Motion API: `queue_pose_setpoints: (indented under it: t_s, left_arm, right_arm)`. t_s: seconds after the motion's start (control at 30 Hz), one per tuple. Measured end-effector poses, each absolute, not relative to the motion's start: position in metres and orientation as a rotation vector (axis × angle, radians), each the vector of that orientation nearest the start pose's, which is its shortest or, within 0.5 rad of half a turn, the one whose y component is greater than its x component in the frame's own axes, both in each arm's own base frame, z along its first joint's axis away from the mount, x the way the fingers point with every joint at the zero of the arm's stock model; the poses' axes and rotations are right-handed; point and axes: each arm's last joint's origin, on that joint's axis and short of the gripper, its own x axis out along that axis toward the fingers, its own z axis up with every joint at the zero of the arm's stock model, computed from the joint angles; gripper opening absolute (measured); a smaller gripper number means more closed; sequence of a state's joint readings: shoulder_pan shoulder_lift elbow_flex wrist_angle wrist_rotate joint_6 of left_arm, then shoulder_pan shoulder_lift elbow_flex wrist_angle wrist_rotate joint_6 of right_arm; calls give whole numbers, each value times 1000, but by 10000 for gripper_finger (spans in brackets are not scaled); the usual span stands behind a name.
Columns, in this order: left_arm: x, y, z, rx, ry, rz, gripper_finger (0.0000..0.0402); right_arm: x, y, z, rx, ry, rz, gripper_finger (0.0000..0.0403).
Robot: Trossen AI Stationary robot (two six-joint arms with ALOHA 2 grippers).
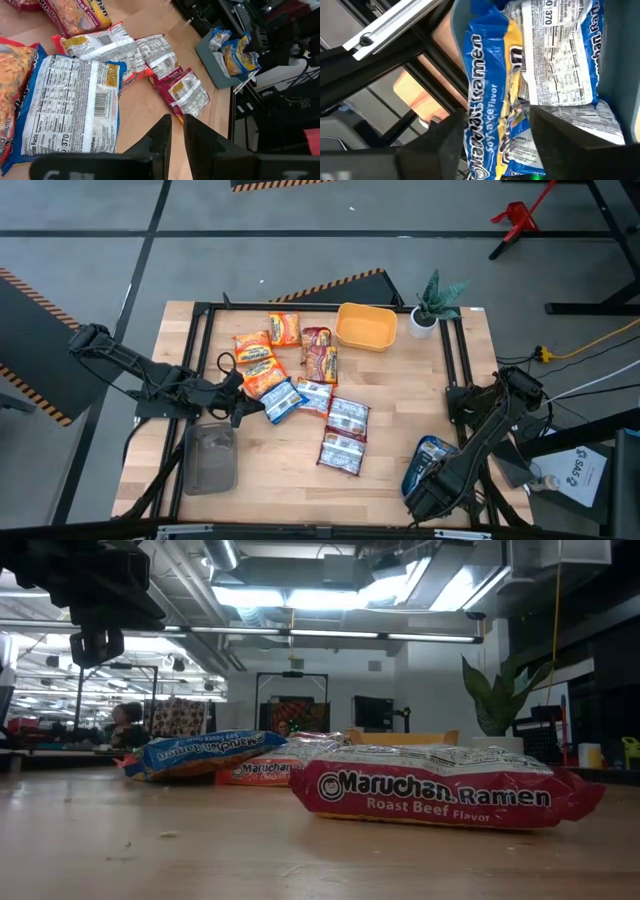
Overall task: Sort Maruchan noodles
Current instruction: Put the blue noodle pack into the blue bin
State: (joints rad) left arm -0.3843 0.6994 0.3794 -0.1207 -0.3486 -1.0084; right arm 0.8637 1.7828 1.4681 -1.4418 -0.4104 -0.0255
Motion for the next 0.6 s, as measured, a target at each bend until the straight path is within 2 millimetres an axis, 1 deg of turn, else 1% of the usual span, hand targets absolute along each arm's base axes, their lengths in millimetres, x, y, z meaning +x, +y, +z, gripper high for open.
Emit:
queue_pose_setpoints:
  t_s: [0.1,0.23,0.33,0.43,0.5,0.6]
  left_arm:
    - [148,-49,213,-827,389,171,45]
    - [148,-49,213,-815,388,170,45]
    - [148,-49,213,-813,387,172,45]
    - [148,-49,213,-813,386,173,45]
    - [148,-49,213,-813,384,175,45]
    - [148,-49,213,-813,383,176,45]
  right_arm:
    - [194,240,254,-432,1815,836,237]
    - [204,232,269,-377,1825,671,244]
    - [213,229,283,-260,1817,550,241]
    - [217,231,293,-131,1793,405,236]
    - [220,233,295,-26,1768,278,231]
    - [226,238,295,109,1675,119,223]
